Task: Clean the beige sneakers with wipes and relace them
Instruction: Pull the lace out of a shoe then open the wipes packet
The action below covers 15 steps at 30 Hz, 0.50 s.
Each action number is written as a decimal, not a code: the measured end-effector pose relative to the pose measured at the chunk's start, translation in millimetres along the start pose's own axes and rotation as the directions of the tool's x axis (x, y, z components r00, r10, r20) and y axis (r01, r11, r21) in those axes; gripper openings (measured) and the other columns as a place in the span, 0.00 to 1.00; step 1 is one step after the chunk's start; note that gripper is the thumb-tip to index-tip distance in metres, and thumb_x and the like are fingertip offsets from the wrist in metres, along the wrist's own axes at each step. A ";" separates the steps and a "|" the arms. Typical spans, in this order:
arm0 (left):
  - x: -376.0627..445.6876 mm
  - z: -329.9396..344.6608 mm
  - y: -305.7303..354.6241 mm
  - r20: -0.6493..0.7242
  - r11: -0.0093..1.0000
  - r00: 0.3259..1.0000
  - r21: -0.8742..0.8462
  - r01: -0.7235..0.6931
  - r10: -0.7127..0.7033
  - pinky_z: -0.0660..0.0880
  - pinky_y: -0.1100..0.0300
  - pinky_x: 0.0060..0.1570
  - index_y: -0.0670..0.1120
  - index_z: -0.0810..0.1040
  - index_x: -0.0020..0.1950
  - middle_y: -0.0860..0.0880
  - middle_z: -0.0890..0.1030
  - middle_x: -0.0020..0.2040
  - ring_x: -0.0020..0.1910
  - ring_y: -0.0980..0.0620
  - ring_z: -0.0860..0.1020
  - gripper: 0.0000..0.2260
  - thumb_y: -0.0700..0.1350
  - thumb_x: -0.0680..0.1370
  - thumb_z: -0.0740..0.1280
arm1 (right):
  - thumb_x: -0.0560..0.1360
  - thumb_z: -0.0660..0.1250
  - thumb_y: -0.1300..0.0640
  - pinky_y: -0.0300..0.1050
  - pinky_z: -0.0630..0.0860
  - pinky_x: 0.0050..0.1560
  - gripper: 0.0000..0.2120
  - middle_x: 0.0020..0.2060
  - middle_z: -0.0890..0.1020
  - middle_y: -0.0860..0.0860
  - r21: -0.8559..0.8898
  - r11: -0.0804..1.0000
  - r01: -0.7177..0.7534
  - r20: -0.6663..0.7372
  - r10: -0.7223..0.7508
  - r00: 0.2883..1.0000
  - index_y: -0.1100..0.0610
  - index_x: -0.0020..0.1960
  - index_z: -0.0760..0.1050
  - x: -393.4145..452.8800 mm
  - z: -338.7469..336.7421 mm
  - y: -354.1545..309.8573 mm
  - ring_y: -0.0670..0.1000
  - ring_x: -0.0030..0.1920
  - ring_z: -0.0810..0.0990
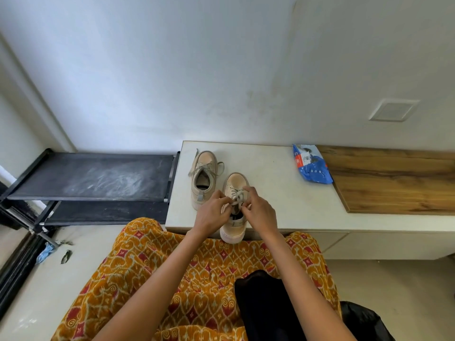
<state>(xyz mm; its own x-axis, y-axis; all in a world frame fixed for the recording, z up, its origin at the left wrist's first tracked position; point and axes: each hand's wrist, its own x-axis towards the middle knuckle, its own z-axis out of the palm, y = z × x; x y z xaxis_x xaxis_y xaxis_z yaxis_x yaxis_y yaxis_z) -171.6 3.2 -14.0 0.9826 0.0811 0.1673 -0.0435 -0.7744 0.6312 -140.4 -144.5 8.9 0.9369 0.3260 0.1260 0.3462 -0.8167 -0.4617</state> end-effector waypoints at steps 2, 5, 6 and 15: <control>-3.0 -1.3 0.0 -0.005 0.998 0.999 0.051 -0.038 0.038 0.68 0.62 0.37 0.47 0.81 0.56 0.51 0.74 0.51 0.42 0.55 0.74 0.12 0.49 0.78 0.62 | 0.76 0.66 0.56 0.43 0.78 0.42 0.17 0.46 0.82 0.48 0.070 0.997 0.020 -0.071 -0.015 0.997 0.51 0.63 0.69 -0.2 -1.4 -0.5 0.49 0.46 0.80; -4.2 -0.2 0.5 -0.039 0.993 0.996 0.085 -0.079 0.083 0.69 0.63 0.36 0.47 0.81 0.55 0.50 0.76 0.50 0.42 0.54 0.76 0.11 0.49 0.79 0.63 | 0.75 0.67 0.55 0.37 0.71 0.42 0.07 0.46 0.80 0.49 0.058 0.996 0.073 -0.083 -0.069 0.994 0.54 0.52 0.80 1.4 -5.5 -1.5 0.48 0.48 0.77; -3.8 0.9 0.8 -0.069 0.994 0.994 0.081 -0.078 0.083 0.70 0.63 0.35 0.47 0.81 0.55 0.50 0.77 0.49 0.41 0.54 0.76 0.10 0.49 0.78 0.64 | 0.75 0.67 0.54 0.36 0.69 0.42 0.07 0.47 0.80 0.49 0.024 0.996 0.084 -0.070 -0.083 0.994 0.54 0.51 0.81 1.9 -6.4 -0.9 0.48 0.50 0.76; -6.0 8.5 2.0 -0.254 0.984 0.956 -0.059 -0.169 0.149 0.73 0.60 0.49 0.41 0.83 0.48 0.44 0.77 0.51 0.52 0.51 0.74 0.09 0.32 0.73 0.66 | 0.77 0.62 0.50 0.48 0.71 0.51 0.13 0.51 0.80 0.51 -0.149 0.975 0.166 0.196 -0.135 0.971 0.54 0.54 0.81 6.0 -6.7 -0.6 0.52 0.53 0.74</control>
<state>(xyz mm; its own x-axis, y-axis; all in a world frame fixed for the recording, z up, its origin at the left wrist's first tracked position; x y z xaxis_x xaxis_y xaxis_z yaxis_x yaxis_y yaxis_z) -176.0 -4.2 -20.1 0.8865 0.1220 0.4463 -0.2195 -0.7383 0.6377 -134.7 -145.3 15.8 0.8538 0.5205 0.0126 0.5000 -0.8129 -0.2985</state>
